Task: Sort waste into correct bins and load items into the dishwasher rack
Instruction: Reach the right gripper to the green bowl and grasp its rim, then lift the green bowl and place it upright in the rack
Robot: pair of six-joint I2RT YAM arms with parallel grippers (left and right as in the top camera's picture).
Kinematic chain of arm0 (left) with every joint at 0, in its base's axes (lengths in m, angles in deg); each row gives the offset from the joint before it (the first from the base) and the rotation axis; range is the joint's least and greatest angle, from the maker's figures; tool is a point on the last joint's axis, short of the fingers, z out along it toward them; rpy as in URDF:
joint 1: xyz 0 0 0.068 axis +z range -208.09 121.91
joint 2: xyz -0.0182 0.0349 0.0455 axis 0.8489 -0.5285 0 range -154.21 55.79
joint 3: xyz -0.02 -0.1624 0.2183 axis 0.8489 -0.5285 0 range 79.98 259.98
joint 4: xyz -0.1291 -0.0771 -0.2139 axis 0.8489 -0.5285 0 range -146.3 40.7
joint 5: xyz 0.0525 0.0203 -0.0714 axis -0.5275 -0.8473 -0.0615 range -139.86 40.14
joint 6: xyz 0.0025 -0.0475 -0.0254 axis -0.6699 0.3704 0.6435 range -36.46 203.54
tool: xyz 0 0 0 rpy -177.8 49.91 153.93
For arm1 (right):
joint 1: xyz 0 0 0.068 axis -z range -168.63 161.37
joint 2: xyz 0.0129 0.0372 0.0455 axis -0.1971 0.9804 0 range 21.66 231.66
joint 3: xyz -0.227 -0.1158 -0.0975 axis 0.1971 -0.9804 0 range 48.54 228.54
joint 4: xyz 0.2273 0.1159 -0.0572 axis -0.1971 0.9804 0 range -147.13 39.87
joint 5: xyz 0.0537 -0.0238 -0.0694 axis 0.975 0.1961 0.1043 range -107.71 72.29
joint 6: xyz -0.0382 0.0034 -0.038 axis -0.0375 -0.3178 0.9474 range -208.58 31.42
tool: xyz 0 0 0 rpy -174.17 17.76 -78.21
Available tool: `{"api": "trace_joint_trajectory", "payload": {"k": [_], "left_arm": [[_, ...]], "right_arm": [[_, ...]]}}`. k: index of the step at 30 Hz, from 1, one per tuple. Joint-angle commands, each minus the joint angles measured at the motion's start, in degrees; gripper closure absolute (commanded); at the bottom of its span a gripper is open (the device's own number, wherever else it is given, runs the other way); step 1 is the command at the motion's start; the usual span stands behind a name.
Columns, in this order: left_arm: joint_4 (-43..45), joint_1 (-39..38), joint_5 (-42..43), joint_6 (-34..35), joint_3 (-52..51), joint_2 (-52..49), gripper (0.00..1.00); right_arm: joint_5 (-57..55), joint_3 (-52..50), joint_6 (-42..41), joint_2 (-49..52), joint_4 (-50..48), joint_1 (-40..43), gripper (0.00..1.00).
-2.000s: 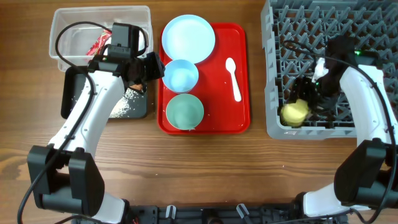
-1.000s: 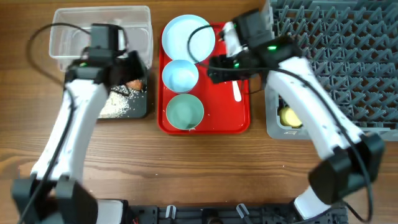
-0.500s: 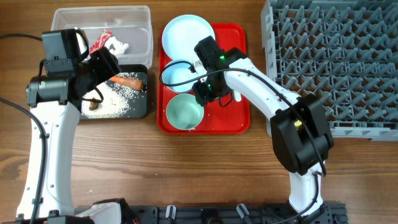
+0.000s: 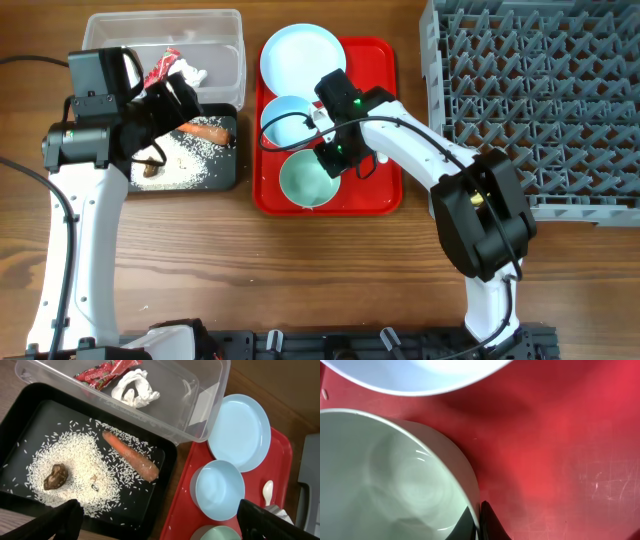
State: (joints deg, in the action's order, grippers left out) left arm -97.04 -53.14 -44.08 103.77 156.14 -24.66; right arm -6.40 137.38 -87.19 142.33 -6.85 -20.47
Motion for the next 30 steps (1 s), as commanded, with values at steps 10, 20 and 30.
{"api": "trace_joint_trajectory", "payload": {"k": [10,20,30], "left_arm": [[-0.79,0.20,-0.50,-0.31,1.01,0.61,0.00],[-0.76,0.20,-0.50,-0.31,1.01,0.61,0.00],[-0.79,0.20,-0.50,-0.31,1.01,0.61,0.00]], "right_arm": [[-31.30,-0.66,-9.84,-22.64,2.16,4.15,0.96],[-79.71,-0.68,-1.95,-22.43,-3.96,11.30,0.96],[-81.02,-0.70,16.02,-15.08,-20.94,19.30,0.96]]}}
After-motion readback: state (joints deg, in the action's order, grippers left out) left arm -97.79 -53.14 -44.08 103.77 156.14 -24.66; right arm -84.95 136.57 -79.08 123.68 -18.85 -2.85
